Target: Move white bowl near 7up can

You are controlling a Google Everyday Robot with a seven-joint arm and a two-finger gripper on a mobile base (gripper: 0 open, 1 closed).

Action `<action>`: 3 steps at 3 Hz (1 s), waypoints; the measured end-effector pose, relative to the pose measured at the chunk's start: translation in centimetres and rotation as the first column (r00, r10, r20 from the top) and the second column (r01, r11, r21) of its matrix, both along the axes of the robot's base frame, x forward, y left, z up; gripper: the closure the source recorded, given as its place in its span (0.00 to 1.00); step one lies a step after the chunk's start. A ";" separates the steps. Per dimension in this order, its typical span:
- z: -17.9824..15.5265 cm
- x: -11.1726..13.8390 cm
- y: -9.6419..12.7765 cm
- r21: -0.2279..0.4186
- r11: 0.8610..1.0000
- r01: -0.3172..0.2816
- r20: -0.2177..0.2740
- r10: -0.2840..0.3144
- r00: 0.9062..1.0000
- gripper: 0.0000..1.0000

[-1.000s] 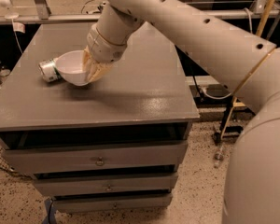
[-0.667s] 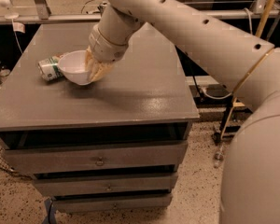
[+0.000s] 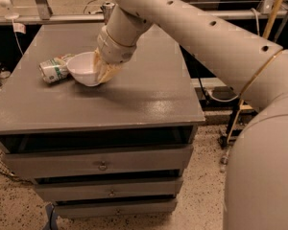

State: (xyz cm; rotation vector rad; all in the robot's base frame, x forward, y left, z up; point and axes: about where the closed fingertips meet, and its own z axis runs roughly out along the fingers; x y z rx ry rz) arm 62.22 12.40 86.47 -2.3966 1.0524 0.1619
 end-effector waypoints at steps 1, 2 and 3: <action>-0.2 0.0 0.1 -0.001 1.000 -0.003 -0.003 0.003 1.000 0.83; -0.3 -0.1 0.3 -0.002 1.000 -0.005 -0.005 0.005 1.000 0.60; -0.5 -0.1 0.4 -0.003 1.000 -0.008 -0.008 0.008 1.000 0.36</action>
Offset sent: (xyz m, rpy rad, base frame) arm -0.0004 0.0012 -0.0016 -0.0009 0.0024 0.0023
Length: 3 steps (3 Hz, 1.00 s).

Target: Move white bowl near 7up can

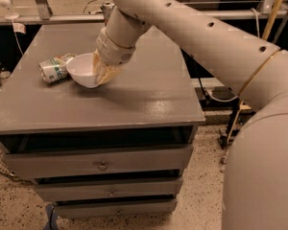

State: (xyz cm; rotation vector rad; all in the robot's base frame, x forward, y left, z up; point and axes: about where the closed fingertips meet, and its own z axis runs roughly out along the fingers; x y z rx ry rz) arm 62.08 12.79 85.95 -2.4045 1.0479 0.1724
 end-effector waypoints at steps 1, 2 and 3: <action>-0.2 0.0 0.1 -0.001 1.000 -0.002 -0.002 0.002 1.000 0.13; -0.3 -0.1 0.2 -0.002 1.000 -0.005 -0.005 0.005 1.000 0.00; -0.3 -0.1 0.3 -0.002 1.000 -0.005 -0.005 0.005 1.000 0.00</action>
Offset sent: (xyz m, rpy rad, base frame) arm -0.0004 0.0012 -0.0015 -0.0008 0.0022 0.0022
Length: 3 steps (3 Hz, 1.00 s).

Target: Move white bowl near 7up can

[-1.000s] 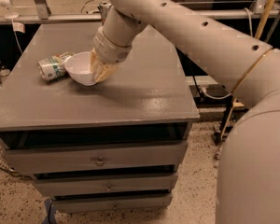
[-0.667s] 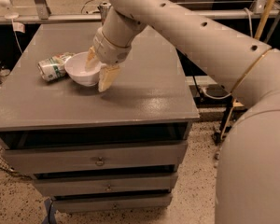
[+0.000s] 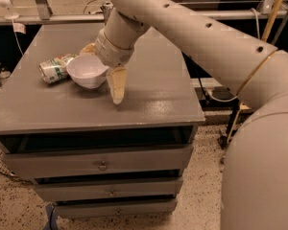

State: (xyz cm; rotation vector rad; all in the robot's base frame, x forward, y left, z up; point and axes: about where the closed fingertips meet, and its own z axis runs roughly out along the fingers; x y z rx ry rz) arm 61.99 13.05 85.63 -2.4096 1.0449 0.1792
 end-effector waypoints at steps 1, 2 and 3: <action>1.0 0.4 -1.7 -0.004 0.999 0.031 0.013 -0.031 0.999 0.00; 2.4 1.1 -5.2 -0.032 0.993 0.114 0.024 -0.113 0.993 0.00; 4.3 1.7 -10.3 -0.106 0.962 0.253 0.058 -0.248 0.967 0.00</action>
Offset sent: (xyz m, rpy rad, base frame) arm 0.0194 -0.0980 0.0457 -0.0675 -0.0396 -0.2201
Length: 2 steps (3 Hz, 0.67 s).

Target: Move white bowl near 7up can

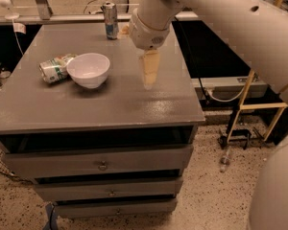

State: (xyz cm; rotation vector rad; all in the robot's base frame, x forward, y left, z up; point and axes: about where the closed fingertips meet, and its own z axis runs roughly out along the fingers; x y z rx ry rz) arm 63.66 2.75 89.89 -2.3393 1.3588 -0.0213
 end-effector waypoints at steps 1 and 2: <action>-0.1 -0.3 -4.4 -0.081 0.987 0.136 -0.039 -0.139 0.990 0.00; -0.1 -1.2 -10.0 -0.101 0.960 0.261 -0.088 -0.270 0.959 0.00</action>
Offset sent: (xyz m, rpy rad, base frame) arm -0.0286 -0.1848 0.0036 -0.0851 0.1858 -0.4585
